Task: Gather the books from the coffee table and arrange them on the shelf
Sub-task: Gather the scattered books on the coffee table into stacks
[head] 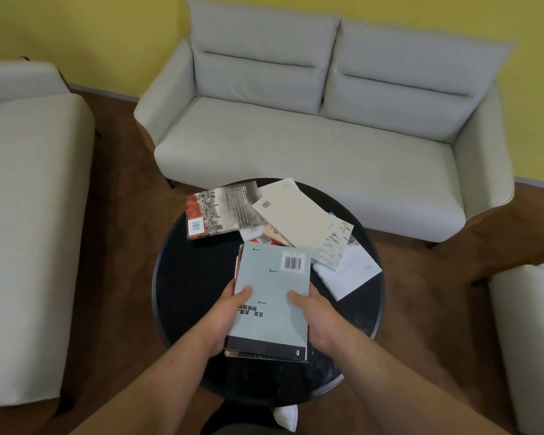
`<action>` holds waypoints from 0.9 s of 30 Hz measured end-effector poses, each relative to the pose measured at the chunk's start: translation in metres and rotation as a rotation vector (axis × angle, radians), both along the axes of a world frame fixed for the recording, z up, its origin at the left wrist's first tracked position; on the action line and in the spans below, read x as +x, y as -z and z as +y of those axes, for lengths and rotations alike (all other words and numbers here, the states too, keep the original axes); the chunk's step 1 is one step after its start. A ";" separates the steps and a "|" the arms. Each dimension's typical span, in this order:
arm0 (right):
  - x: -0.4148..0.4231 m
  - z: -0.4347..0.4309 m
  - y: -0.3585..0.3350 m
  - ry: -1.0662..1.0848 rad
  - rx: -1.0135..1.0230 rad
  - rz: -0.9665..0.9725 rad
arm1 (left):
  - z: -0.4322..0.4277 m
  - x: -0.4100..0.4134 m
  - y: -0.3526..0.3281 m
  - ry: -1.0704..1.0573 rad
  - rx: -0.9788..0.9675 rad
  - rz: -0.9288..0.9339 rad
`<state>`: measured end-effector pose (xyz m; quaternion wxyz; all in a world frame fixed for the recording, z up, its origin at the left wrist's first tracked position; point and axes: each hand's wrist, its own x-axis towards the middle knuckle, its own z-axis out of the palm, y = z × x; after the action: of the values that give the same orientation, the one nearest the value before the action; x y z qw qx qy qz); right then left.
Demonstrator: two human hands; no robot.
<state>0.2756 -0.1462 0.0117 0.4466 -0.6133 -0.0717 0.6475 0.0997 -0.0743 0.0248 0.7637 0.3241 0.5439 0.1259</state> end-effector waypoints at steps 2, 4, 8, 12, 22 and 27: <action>-0.003 0.002 -0.002 -0.037 -0.013 -0.055 | 0.002 -0.004 0.002 0.023 0.030 0.020; -0.003 0.001 -0.006 -0.077 -0.033 -0.126 | 0.000 -0.005 0.002 0.067 0.078 0.048; -0.002 -0.005 -0.013 -0.186 0.009 -0.227 | -0.002 -0.005 0.003 0.100 0.128 0.075; 0.002 -0.005 -0.017 -0.238 0.043 -0.225 | 0.001 -0.009 0.007 0.149 0.149 0.086; 0.036 0.025 -0.013 0.027 -0.056 -0.294 | 0.061 -0.019 0.030 -0.126 0.091 0.186; 0.086 0.083 0.008 -0.254 -0.144 -0.840 | 0.146 -0.024 0.046 -0.506 -0.052 0.227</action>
<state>0.3615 -0.0630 0.0034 0.2516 -0.8390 -0.2764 0.3955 0.0761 0.0717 -0.0213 0.6502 0.1701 0.6928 0.2613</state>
